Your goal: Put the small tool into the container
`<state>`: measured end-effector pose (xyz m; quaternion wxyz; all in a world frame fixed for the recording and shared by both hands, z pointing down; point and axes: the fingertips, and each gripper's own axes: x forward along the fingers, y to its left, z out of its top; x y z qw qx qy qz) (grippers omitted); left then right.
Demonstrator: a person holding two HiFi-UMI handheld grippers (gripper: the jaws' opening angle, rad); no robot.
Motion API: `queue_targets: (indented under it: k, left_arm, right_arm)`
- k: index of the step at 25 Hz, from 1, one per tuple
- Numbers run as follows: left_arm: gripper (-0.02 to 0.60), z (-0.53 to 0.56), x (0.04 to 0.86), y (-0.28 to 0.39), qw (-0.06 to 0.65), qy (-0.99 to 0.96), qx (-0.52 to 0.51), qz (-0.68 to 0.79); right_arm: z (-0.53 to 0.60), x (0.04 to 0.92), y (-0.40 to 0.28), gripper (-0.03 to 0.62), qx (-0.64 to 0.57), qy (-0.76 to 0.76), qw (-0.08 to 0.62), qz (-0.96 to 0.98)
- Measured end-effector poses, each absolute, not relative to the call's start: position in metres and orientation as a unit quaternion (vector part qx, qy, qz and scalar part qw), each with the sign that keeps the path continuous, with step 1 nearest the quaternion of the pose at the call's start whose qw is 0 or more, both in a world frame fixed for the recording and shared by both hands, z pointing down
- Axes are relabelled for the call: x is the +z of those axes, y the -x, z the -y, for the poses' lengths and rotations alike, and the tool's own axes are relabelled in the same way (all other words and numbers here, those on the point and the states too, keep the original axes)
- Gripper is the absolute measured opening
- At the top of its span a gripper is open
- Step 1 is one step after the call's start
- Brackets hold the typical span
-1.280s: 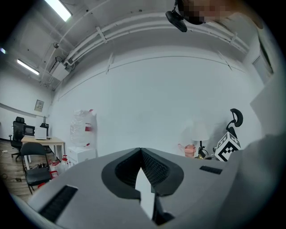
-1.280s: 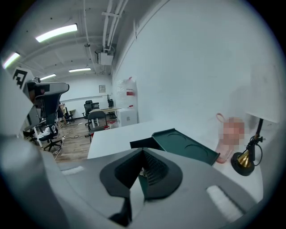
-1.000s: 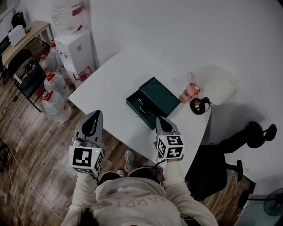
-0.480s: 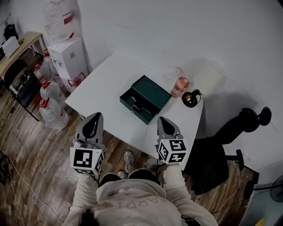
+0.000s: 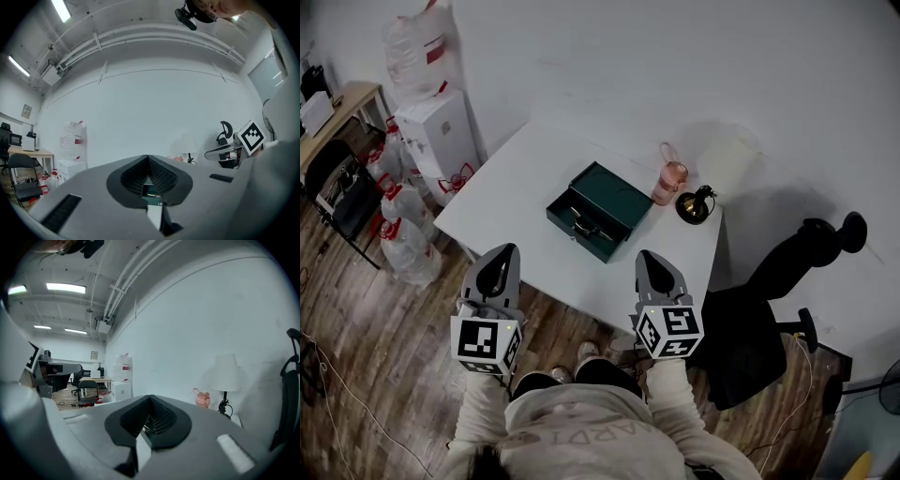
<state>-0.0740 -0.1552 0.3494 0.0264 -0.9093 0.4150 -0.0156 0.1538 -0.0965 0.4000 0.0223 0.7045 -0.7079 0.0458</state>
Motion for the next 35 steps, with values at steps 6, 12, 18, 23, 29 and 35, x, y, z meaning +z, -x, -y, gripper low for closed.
queue_targets:
  k: [6, 12, 18, 23, 29, 35]
  left_arm:
    - [0.004, 0.153, 0.344, 0.067, 0.03, 0.91, -0.01, -0.414]
    - [0.003, 0.147, 0.341, 0.059, 0.029, 0.91, -0.005, -0.414]
    - [0.003, 0.13, 0.338, 0.048, 0.025, 0.908, 0.0, -0.417]
    - [0.004, 0.115, 0.336, 0.045, 0.027, 0.906, 0.001, -0.422]
    - [0.004, 0.097, 0.33, 0.039, 0.032, 0.906, 0.002, -0.422]
    - [0.004, 0.082, 0.329, 0.036, 0.031, 0.906, 0.003, -0.423]
  right_arm:
    - [0.087, 0.382, -0.154, 0.011, 0.016, -0.706, 0.017, 0.708]
    - [0.078, 0.371, -0.156, 0.011, 0.004, -0.703, 0.011, 0.711]
    - [0.062, 0.355, -0.161, 0.011, -0.01, -0.697, -0.001, 0.717]
    - [0.047, 0.346, -0.164, 0.011, -0.017, -0.695, -0.011, 0.719]
    - [0.031, 0.339, -0.169, 0.011, -0.022, -0.693, -0.018, 0.72]
    - [0.016, 0.333, -0.172, 0.011, -0.024, -0.694, -0.023, 0.719]
